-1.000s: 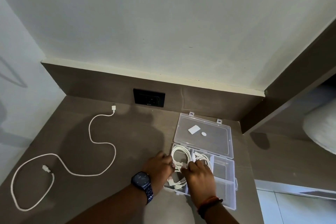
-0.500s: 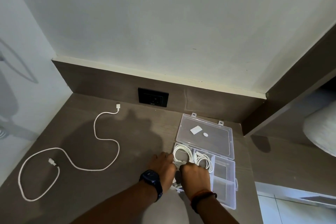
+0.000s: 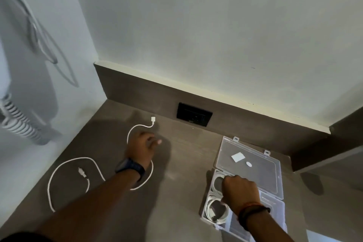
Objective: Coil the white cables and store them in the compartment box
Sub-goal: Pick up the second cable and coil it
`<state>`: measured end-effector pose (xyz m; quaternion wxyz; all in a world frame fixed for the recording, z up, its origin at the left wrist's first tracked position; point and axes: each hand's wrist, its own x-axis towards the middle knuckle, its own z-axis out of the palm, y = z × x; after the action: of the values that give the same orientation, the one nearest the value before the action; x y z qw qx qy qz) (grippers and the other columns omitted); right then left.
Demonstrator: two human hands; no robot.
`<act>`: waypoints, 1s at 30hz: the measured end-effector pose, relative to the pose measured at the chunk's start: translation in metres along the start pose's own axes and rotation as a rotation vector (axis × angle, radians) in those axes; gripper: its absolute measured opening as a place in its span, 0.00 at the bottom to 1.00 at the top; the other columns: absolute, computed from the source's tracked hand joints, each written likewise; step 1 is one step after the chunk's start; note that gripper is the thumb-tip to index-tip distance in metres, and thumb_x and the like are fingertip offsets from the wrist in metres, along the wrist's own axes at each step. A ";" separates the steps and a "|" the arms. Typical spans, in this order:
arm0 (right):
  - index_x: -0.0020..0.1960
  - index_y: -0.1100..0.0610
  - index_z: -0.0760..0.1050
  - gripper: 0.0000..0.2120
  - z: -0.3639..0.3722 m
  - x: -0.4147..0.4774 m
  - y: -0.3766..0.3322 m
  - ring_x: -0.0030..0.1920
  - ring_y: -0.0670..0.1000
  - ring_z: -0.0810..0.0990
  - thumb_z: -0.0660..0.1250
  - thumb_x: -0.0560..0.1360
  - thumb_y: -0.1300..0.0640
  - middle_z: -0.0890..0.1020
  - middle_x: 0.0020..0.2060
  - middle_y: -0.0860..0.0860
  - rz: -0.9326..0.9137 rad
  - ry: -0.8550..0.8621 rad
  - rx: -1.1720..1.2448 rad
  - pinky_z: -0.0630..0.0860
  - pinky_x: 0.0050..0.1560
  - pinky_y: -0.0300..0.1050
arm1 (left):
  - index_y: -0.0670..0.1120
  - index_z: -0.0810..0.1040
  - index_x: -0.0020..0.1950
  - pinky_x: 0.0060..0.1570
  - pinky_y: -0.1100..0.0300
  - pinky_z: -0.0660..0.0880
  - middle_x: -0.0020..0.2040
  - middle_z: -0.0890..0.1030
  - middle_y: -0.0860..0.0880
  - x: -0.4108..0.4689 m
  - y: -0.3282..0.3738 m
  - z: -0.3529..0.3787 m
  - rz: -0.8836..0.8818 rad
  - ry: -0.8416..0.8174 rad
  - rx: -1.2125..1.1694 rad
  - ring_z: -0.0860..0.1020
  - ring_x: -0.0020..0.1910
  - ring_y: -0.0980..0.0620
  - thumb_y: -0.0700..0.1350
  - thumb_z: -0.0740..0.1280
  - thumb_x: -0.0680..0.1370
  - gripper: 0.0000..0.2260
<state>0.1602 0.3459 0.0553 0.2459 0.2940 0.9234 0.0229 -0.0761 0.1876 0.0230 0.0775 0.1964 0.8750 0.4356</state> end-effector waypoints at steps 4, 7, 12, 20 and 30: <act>0.51 0.54 0.78 0.17 -0.034 0.029 -0.010 0.51 0.56 0.82 0.72 0.68 0.44 0.84 0.51 0.54 0.028 -0.016 0.098 0.78 0.52 0.49 | 0.46 0.75 0.60 0.54 0.43 0.71 0.58 0.77 0.39 0.061 -0.031 -0.012 -0.004 0.073 0.382 0.74 0.56 0.36 0.52 0.74 0.67 0.24; 0.48 0.50 0.80 0.14 -0.056 0.059 -0.031 0.48 0.54 0.82 0.71 0.69 0.42 0.84 0.48 0.53 -0.012 0.071 0.325 0.79 0.51 0.47 | 0.48 0.72 0.62 0.57 0.45 0.69 0.62 0.77 0.41 0.085 -0.048 -0.006 -0.160 -0.126 0.581 0.73 0.60 0.38 0.56 0.68 0.72 0.22; 0.62 0.54 0.74 0.25 -0.081 0.104 -0.082 0.58 0.55 0.77 0.74 0.67 0.49 0.79 0.60 0.54 -0.170 0.275 0.659 0.72 0.59 0.46 | 0.42 0.82 0.44 0.44 0.64 0.71 0.46 0.84 0.40 0.086 -0.034 -0.010 0.124 -0.274 0.088 0.80 0.46 0.43 0.43 0.67 0.75 0.06; 0.32 0.55 0.74 0.17 -0.140 0.083 -0.108 0.22 0.48 0.71 0.60 0.79 0.52 0.73 0.21 0.48 -0.431 0.119 1.338 0.70 0.30 0.44 | 0.46 0.78 0.38 0.35 0.56 0.72 0.32 0.79 0.48 0.085 0.060 -0.068 0.623 -0.270 -0.024 0.75 0.32 0.50 0.47 0.63 0.75 0.09; 0.37 0.56 0.66 0.11 -0.273 -0.075 -0.041 0.25 0.47 0.59 0.55 0.77 0.55 0.61 0.25 0.48 -1.093 -0.135 2.273 0.59 0.27 0.40 | 0.48 0.67 0.23 0.27 0.68 0.63 0.20 0.68 0.56 0.014 0.200 -0.091 0.402 -0.420 -0.433 0.65 0.22 0.57 0.80 0.53 0.58 0.33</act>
<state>0.0633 0.2985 0.3206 -0.1210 -0.0796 0.4083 -0.9013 -0.0620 0.2352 0.2372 0.2083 0.4288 0.6715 0.5673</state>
